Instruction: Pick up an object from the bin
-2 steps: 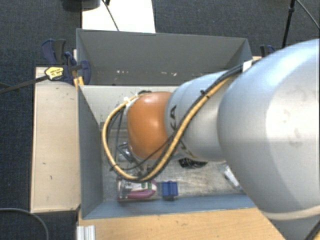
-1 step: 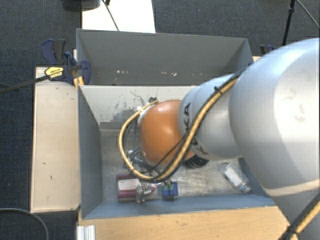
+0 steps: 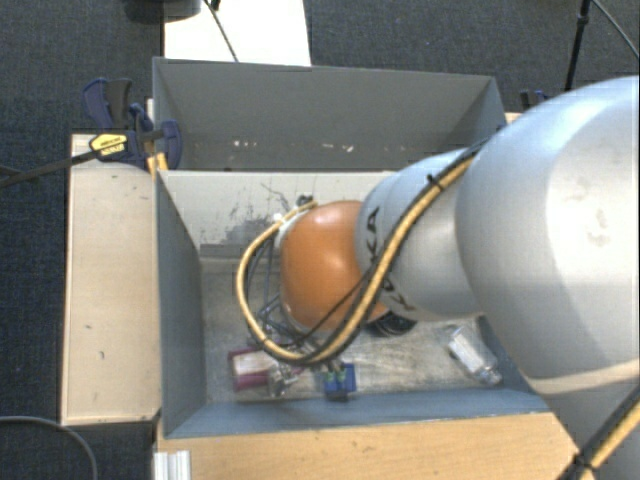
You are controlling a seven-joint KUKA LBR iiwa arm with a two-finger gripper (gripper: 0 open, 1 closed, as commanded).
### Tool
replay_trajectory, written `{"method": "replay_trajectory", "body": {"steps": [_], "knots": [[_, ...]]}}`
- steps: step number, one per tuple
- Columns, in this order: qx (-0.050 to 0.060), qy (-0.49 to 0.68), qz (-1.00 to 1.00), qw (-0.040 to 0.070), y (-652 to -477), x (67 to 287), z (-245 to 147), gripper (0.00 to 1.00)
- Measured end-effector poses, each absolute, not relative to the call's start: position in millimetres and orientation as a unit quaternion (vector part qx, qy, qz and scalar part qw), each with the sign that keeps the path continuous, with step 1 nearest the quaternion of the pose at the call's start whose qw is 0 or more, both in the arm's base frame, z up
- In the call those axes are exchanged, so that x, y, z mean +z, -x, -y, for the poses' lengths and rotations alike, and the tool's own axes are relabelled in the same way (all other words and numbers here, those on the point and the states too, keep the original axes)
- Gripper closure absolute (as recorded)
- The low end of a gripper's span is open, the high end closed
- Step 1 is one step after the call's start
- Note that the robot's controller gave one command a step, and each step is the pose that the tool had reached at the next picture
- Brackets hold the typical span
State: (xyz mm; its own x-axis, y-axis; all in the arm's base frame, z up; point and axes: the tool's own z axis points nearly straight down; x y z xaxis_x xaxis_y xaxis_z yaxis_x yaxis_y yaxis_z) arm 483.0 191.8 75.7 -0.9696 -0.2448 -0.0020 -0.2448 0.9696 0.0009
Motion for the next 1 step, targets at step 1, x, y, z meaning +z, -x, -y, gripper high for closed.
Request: {"method": "replay_trajectory", "body": {"steps": [1], "knots": [[0.0,0.337,-0.941,0.004,-515.6,207.1,-151.1,1.0]]}}
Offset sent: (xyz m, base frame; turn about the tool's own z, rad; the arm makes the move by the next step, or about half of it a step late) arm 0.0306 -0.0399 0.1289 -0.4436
